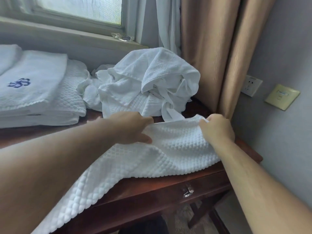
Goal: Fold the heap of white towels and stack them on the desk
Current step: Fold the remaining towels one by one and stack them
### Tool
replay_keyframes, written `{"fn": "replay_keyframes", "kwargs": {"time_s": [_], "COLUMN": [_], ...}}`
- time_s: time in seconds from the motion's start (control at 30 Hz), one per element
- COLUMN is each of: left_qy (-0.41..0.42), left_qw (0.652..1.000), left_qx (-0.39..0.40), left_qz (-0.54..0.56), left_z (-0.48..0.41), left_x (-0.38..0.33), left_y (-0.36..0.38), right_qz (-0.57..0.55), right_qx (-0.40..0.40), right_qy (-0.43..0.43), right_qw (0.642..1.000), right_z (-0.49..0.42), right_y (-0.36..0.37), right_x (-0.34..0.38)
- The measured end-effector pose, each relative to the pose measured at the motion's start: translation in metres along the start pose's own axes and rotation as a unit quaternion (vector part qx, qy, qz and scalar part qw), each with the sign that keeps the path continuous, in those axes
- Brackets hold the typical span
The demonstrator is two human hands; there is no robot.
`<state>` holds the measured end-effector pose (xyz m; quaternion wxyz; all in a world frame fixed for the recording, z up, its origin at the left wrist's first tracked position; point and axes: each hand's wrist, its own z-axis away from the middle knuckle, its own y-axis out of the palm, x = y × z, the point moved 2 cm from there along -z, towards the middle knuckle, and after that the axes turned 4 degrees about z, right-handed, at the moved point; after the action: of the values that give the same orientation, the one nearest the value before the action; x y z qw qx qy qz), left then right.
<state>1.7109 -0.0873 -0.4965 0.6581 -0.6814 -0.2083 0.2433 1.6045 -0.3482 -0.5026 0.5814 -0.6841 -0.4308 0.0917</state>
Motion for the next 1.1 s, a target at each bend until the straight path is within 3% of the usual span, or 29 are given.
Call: {"fn": "replay_keyframes", "kwargs": {"time_s": [0.07,0.13,0.23,0.27,0.33,0.43,0.5,0.63,0.8,0.87,0.97,1.1], "left_qy": [-0.036,-0.058,-0.073,-0.08,-0.102,-0.159,-0.193,-0.245,-0.313,-0.325,-0.314,-0.293], "left_qw": [0.998,0.995,0.982,0.976,0.959,0.936,0.926,0.905,0.897,0.913,0.936,0.949], "left_qx": [0.014,-0.005,-0.04,-0.04,-0.043,-0.084,-0.134,-0.19,-0.216,-0.175,-0.107,-0.1], "left_qz": [0.043,0.086,0.167,0.196,0.26,0.302,0.296,0.291,0.226,0.173,0.118,0.063], "left_z": [0.001,0.009,0.027,0.033,0.049,0.09,0.132,0.239,0.337,0.355,0.361,0.352], "left_x": [0.005,0.016,0.032,0.037,0.052,0.083,0.103,0.117,0.117,0.117,0.112,0.116], "left_y": [0.022,0.04,0.044,0.04,0.029,0.01,0.001,0.004,0.033,0.046,0.062,0.066], "right_qz": [0.091,0.136,-0.001,-0.092,-0.227,-0.21,-0.178,-0.147,-0.102,-0.087,-0.044,0.002], "right_qx": [0.038,-0.02,-0.127,-0.103,0.03,0.196,0.247,0.215,0.138,0.147,0.185,0.208], "right_qy": [-0.01,-0.068,-0.265,-0.338,-0.456,-0.586,-0.618,-0.681,-0.796,-0.799,-0.769,-0.757], "right_qw": [0.995,0.988,0.956,0.931,0.86,0.757,0.725,0.684,0.581,0.577,0.61,0.62], "right_z": [0.01,0.022,0.052,0.068,0.109,0.174,0.196,0.22,0.269,0.277,0.283,0.293], "right_y": [0.019,0.026,0.016,0.012,0.007,0.019,0.028,0.037,0.049,0.05,0.049,0.044], "right_x": [-0.001,0.003,0.036,0.054,0.096,0.145,0.165,0.2,0.23,0.234,0.24,0.245]}}
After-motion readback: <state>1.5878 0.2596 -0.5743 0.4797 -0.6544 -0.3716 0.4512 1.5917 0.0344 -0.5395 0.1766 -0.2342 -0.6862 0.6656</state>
